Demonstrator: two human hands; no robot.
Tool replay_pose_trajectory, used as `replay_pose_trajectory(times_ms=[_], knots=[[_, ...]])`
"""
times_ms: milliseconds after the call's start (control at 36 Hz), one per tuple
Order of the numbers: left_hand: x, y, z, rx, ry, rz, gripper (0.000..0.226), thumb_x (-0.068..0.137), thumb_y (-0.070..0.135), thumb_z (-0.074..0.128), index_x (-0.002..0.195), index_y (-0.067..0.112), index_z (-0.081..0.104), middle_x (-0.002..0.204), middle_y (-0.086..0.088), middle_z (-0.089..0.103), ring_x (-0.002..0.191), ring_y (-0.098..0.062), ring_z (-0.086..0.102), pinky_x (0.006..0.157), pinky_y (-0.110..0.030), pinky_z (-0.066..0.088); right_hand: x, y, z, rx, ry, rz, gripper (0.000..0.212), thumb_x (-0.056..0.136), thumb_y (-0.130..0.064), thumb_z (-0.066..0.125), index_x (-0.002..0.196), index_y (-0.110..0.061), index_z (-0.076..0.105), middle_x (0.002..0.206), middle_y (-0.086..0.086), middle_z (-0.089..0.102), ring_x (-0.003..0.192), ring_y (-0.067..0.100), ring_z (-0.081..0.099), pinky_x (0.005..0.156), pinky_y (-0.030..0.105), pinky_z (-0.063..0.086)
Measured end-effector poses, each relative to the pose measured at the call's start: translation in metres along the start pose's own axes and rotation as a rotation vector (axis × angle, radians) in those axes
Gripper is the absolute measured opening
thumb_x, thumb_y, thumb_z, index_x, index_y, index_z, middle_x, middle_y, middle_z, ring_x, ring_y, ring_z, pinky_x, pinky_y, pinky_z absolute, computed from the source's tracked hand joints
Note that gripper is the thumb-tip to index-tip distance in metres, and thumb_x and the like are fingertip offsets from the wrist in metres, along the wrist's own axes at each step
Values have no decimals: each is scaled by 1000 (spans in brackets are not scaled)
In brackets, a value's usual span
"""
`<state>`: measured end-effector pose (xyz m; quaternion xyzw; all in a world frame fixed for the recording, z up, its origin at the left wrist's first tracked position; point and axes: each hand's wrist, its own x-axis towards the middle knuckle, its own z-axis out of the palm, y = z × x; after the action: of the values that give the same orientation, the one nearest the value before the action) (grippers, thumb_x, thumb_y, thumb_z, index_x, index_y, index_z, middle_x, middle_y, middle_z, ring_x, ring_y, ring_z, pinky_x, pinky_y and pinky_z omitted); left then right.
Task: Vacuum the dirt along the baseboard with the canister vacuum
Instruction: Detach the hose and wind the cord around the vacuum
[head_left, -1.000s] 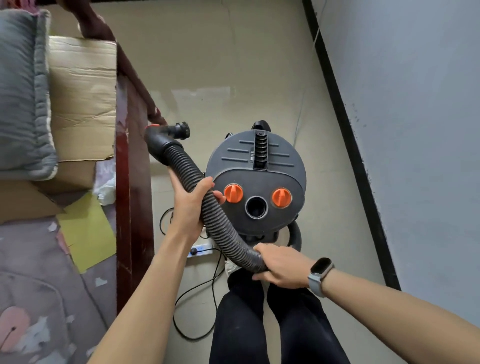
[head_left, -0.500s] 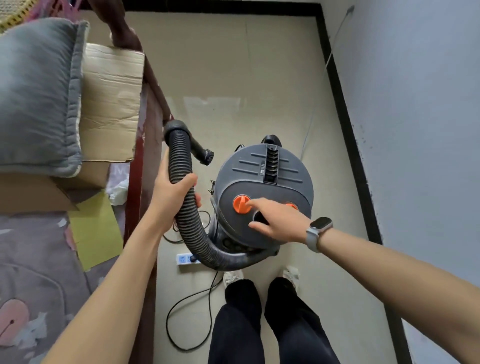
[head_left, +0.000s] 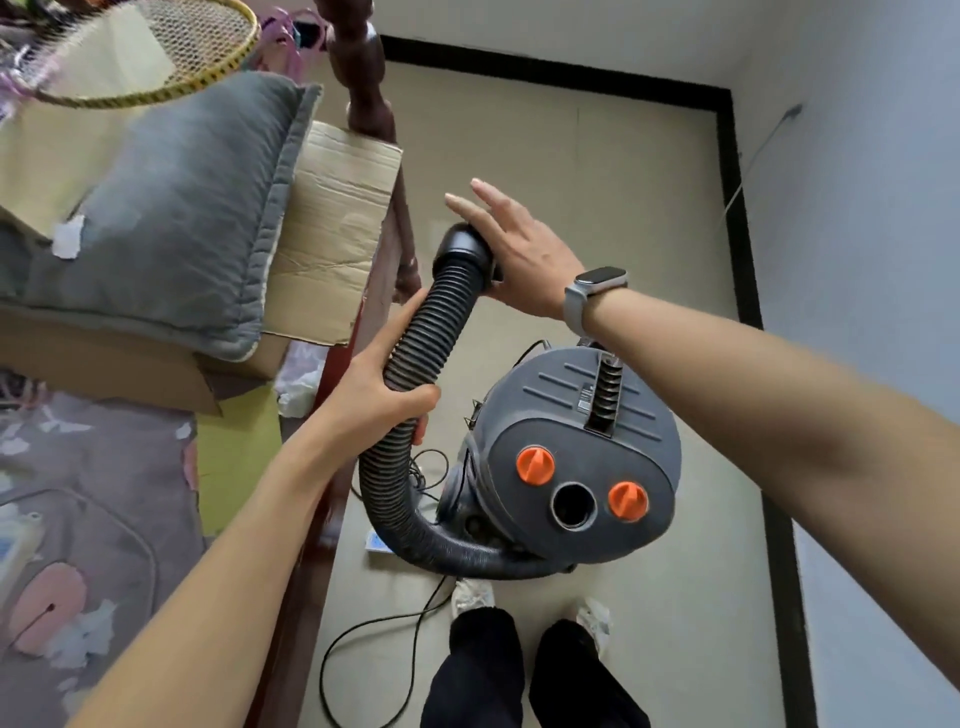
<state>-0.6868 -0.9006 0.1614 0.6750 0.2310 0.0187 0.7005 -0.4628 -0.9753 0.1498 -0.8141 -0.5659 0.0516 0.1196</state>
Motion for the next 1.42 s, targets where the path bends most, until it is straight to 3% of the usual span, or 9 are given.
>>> replay_pose_trajectory(times_ms=[83,194,444,722,833,944,1111,1278,1417], knots=[[-5,-4,-9,-52,-16,-25,90,67,1,59,135,56,39,77,-11,53,51,-27,55,48,-34,52,11,3,1,-20,-4,-124,60,79,-18,70,136,-11,49,146,18,42,135,36,39,109,46,35],[-8,-7,-19,-58,28,-26,92,73,-10,59,142,46,37,71,-6,56,46,-25,55,46,-31,51,15,24,-1,-23,48,-96,35,85,-11,61,118,-2,55,122,15,61,127,31,50,112,47,30],[8,11,-23,-132,86,18,92,64,-3,59,142,42,41,67,-12,51,44,-25,50,47,-30,49,22,44,1,-6,-159,-111,101,80,-30,76,155,-24,8,158,8,23,147,27,20,117,46,23],[18,29,10,-118,89,5,90,68,-5,57,137,50,43,71,-12,54,50,-27,51,49,-33,51,50,55,-10,165,81,-228,48,77,-4,72,122,1,56,130,18,58,126,34,50,102,40,40],[27,35,18,35,161,31,80,73,5,69,136,47,45,71,-8,58,54,-26,57,55,-36,54,44,76,-27,67,78,-245,38,77,-3,69,113,1,58,110,18,63,103,36,58,87,42,44],[42,33,21,220,306,67,59,82,0,72,120,40,53,91,-13,66,67,-11,61,60,-16,51,34,99,-45,-39,154,-269,33,73,-13,63,105,-3,60,97,17,63,86,37,59,76,45,50],[83,15,31,455,340,82,47,83,24,74,111,51,49,102,23,59,92,12,55,77,-13,42,-2,140,-70,-213,182,-216,27,72,-13,73,96,-6,62,83,14,62,71,34,61,63,39,48],[143,-1,62,706,301,87,51,90,22,66,136,29,45,121,-2,57,112,-24,54,97,-47,45,-60,182,-54,-174,116,20,22,80,-16,66,98,-6,60,84,13,63,73,36,62,56,34,36],[200,-21,99,952,210,70,52,94,23,60,142,26,40,132,-7,53,122,-28,49,100,-45,39,-109,220,-15,-131,-21,247,27,93,-29,54,113,-11,54,99,7,64,87,35,62,68,39,48]])
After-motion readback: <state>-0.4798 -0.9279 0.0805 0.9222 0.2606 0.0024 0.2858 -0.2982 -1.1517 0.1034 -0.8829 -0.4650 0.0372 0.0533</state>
